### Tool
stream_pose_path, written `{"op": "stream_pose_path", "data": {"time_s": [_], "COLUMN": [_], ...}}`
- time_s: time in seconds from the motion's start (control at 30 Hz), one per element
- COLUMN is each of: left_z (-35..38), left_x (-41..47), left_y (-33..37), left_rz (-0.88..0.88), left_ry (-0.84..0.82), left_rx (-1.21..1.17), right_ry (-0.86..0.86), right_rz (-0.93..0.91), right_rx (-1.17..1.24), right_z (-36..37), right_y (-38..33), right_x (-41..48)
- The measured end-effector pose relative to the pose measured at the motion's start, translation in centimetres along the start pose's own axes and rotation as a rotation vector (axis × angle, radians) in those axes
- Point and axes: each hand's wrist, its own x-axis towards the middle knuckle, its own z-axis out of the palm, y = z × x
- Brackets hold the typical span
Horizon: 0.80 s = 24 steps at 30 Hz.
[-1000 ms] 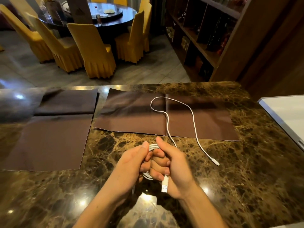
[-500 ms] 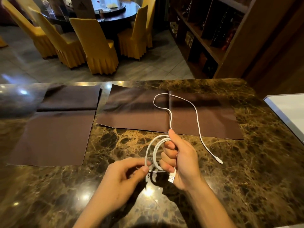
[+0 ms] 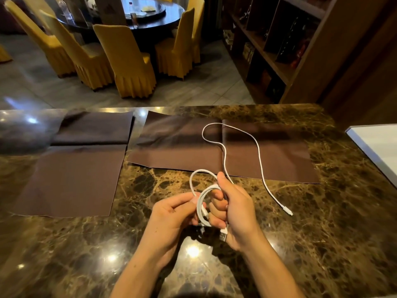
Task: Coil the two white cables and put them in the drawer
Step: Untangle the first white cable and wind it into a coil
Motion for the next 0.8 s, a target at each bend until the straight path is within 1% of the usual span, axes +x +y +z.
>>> {"op": "stream_pose_path", "data": {"time_s": [0.1,0.2,0.27,0.37,0.47,0.53,0.63,0.7,0.73,0.8], "left_z": [-0.2,-0.1,0.3,0.3,-0.3,-0.2,0.6,0.9,1.0,1.0], "left_x": [-0.3,-0.5,-0.9,-1.2,-1.2,-1.2,-0.8,-0.3,-0.2,-0.2], "left_y": [0.1,0.1,0.1,0.0,-0.4,-0.3,0.0,-0.1,0.0,-0.2], "left_rz": [-0.074,-0.101,-0.041,0.115,0.135,0.167,0.203,0.198,0.170,0.053], "left_ry": [-0.121,-0.127,-0.134,-0.184,-0.080,-0.018,-0.021,-0.025,-0.019,-0.014], "left_rx": [0.090,0.118,0.186,0.385,0.446,0.494,0.457,0.416,0.370,0.224], "right_ry": [0.021,0.055,0.085,0.146,0.170,0.195,0.177,0.133,0.112,0.077], "right_rz": [-0.014,-0.065,-0.117,-0.177,-0.128,-0.157,-0.245,-0.261,-0.255,-0.250], "right_rx": [-0.039,-0.122,-0.177,-0.261,-0.192,-0.222,-0.312,-0.313,-0.286,-0.241], "right_z": [0.1,0.3,0.5,0.5,-0.1,-0.3,-0.1,0.3,0.4,0.4], "right_y": [0.2,0.5,0.7,1.1,1.1,1.0,1.0,1.0,1.0,0.9], "right_x": [0.0,0.2,0.5,0.8,1.1,1.3,1.2,0.9,0.7,0.6]}}
